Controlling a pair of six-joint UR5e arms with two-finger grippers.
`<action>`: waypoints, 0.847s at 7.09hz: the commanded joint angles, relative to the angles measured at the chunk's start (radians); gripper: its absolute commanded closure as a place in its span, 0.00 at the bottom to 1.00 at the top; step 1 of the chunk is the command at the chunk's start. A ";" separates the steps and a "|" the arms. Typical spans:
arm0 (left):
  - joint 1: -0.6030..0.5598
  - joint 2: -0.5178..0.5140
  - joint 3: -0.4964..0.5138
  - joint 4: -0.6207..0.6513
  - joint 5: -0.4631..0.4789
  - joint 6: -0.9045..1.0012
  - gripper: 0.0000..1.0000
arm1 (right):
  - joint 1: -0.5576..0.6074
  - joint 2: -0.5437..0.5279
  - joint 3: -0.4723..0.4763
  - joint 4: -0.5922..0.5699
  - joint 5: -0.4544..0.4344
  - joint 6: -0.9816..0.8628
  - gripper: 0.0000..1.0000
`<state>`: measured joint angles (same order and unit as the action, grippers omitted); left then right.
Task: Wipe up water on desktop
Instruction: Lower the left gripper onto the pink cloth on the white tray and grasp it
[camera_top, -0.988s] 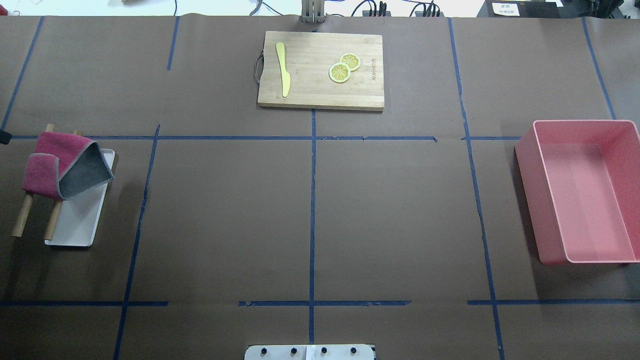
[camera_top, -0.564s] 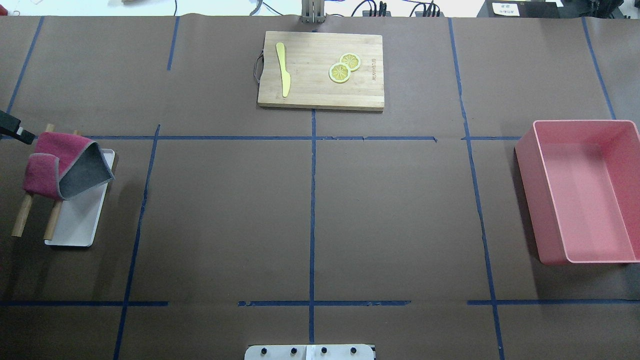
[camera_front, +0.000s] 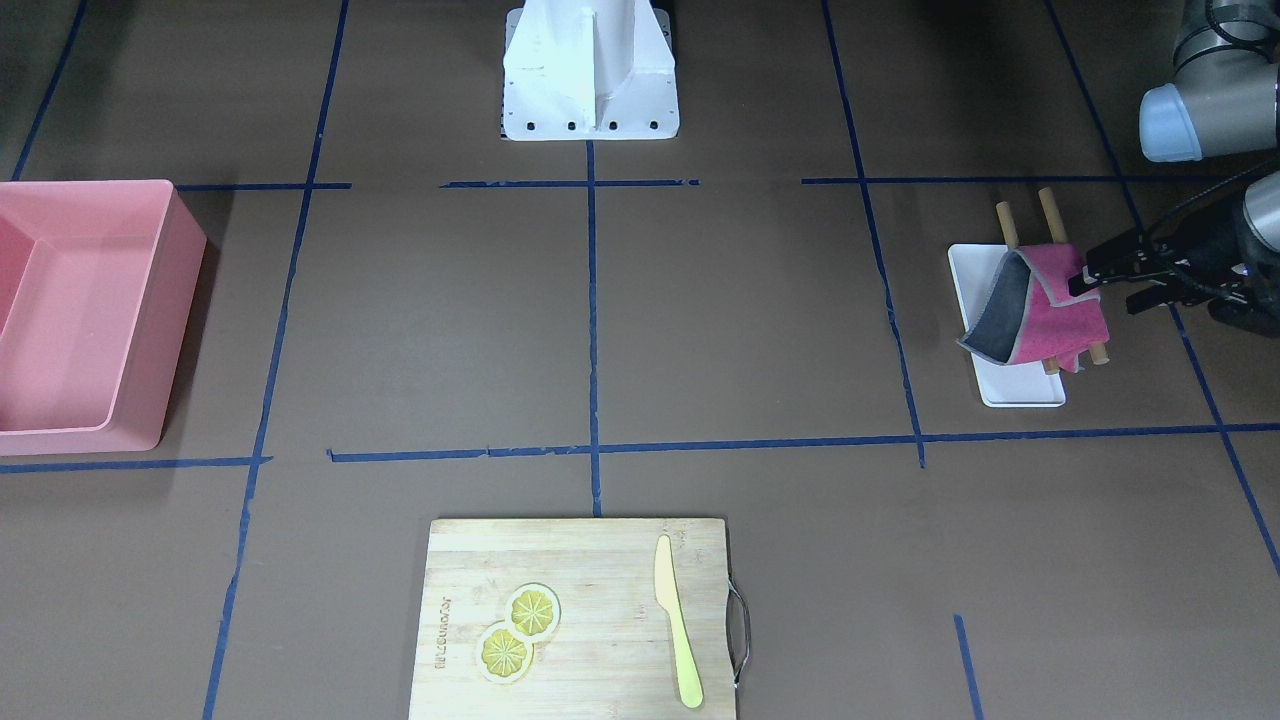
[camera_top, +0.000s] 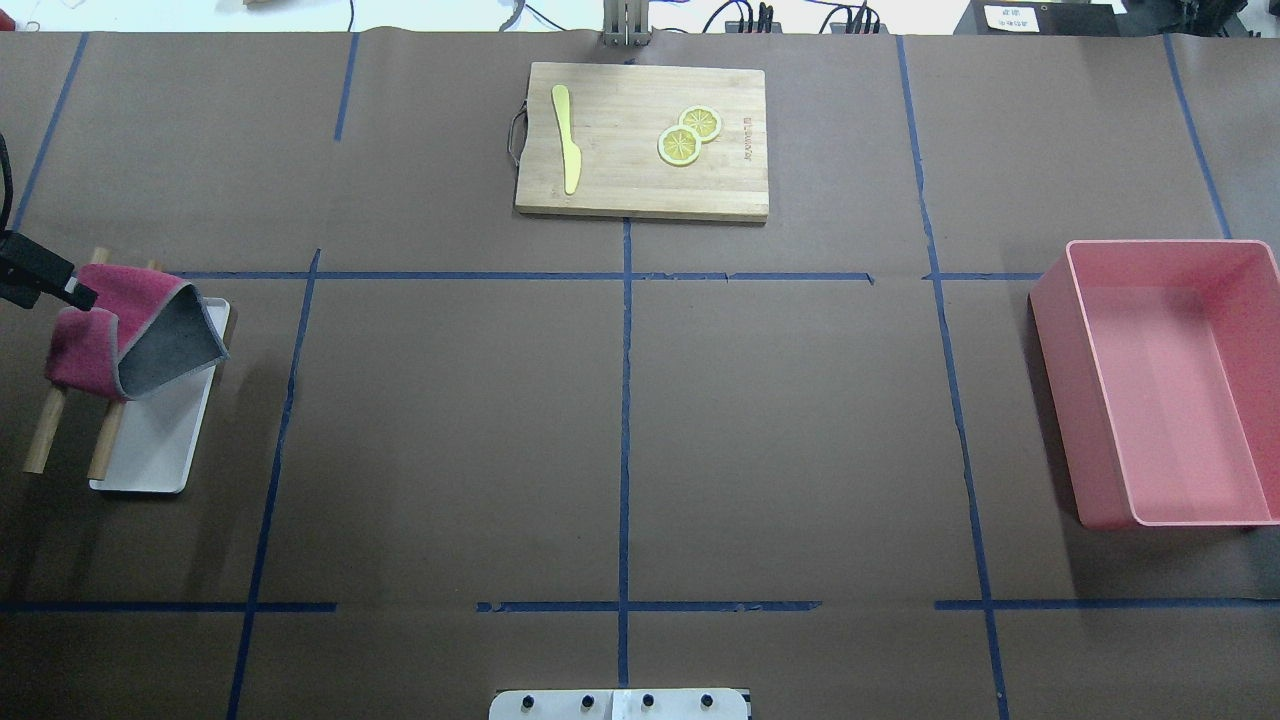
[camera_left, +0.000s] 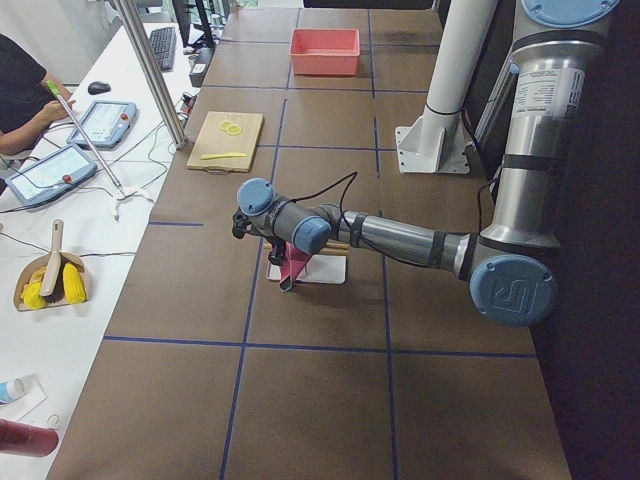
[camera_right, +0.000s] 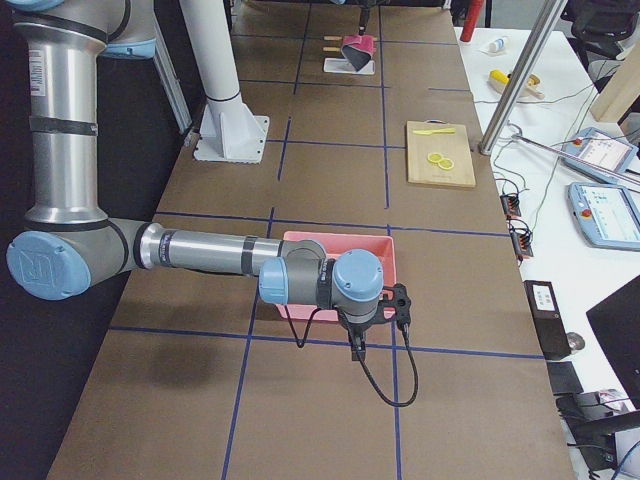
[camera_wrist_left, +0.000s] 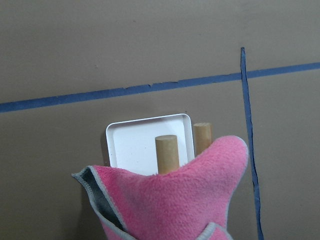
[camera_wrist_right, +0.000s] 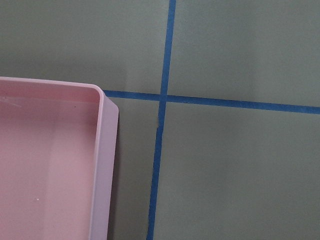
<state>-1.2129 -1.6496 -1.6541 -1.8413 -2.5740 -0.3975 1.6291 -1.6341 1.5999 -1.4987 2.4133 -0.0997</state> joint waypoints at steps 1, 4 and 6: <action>0.003 -0.001 0.002 0.001 0.000 0.003 0.27 | 0.000 -0.001 0.000 0.000 0.001 0.000 0.00; 0.001 0.001 0.008 0.001 0.000 0.003 0.45 | 0.000 -0.001 0.000 0.002 0.001 0.000 0.00; 0.001 0.001 0.008 0.002 0.000 0.000 0.61 | 0.000 0.000 0.000 0.002 0.001 0.000 0.00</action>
<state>-1.2117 -1.6492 -1.6461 -1.8397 -2.5740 -0.3956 1.6291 -1.6344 1.5999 -1.4972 2.4145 -0.0997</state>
